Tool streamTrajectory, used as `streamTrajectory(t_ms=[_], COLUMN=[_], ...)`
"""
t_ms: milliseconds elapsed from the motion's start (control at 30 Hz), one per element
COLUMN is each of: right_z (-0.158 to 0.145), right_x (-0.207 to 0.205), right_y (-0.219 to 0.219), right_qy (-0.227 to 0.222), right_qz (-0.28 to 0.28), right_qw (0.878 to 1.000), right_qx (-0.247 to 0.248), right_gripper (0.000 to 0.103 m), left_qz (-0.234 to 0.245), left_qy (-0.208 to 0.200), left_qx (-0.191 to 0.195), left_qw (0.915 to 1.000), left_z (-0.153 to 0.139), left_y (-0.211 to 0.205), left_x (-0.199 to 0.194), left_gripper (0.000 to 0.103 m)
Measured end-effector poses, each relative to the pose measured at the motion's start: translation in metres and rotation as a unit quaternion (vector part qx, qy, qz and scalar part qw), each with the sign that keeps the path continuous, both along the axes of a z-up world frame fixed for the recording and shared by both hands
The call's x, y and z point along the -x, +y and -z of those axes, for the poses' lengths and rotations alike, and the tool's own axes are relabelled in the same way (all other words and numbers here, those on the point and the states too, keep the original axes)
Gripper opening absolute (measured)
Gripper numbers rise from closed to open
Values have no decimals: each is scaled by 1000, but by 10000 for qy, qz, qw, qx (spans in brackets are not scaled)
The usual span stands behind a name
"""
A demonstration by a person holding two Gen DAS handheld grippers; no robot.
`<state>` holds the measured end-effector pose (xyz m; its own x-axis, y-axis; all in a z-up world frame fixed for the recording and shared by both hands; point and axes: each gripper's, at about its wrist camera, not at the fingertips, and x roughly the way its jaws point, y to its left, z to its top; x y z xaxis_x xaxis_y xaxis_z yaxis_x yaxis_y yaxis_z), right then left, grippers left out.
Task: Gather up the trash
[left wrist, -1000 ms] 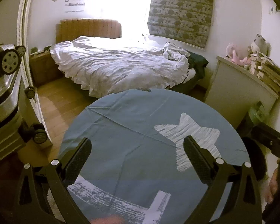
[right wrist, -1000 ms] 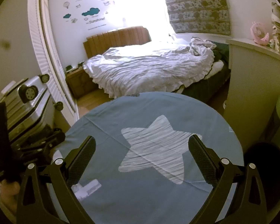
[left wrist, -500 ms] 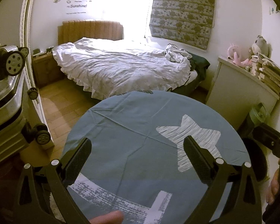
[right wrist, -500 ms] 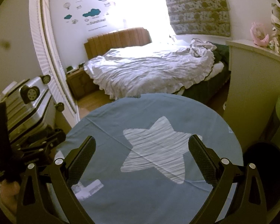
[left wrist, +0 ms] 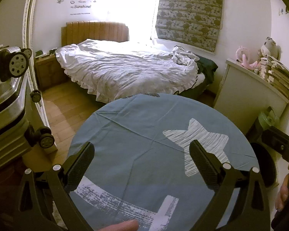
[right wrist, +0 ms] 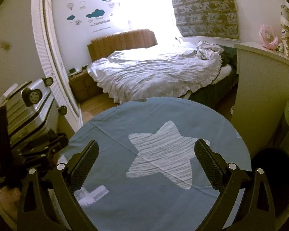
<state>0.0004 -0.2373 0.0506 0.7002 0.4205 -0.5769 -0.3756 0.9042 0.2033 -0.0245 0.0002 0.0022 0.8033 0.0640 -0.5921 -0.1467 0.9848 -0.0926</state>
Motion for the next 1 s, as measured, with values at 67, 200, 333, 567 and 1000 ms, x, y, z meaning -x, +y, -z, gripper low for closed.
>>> streamTrajectory(t_ms=[67,200,333,567,1000], right_z=[0,0,0,-3,-2], right_x=[1,0,1,3,5], right_y=[-1,0,0,2,6], right_qy=[2,-1,-1,14,41], right_qz=[-1,3,5,-1,-15], right_qw=[10000,10000,10000,10000,10000], right_qx=[-1,2,2,7,18], right_gripper=[98,98,98,98,98], left_qz=[8,8,-3,-11,48], left_qy=[-4,3,14,28,-220], left_qx=[9,7,9,1,115], left_qw=[10000,10000,10000,10000,9997], left_z=[0,0,1,2,-1], left_y=[0,0,0,1,9], left_x=[0,0,1,2,6], left_gripper=[98,98,98,98,98])
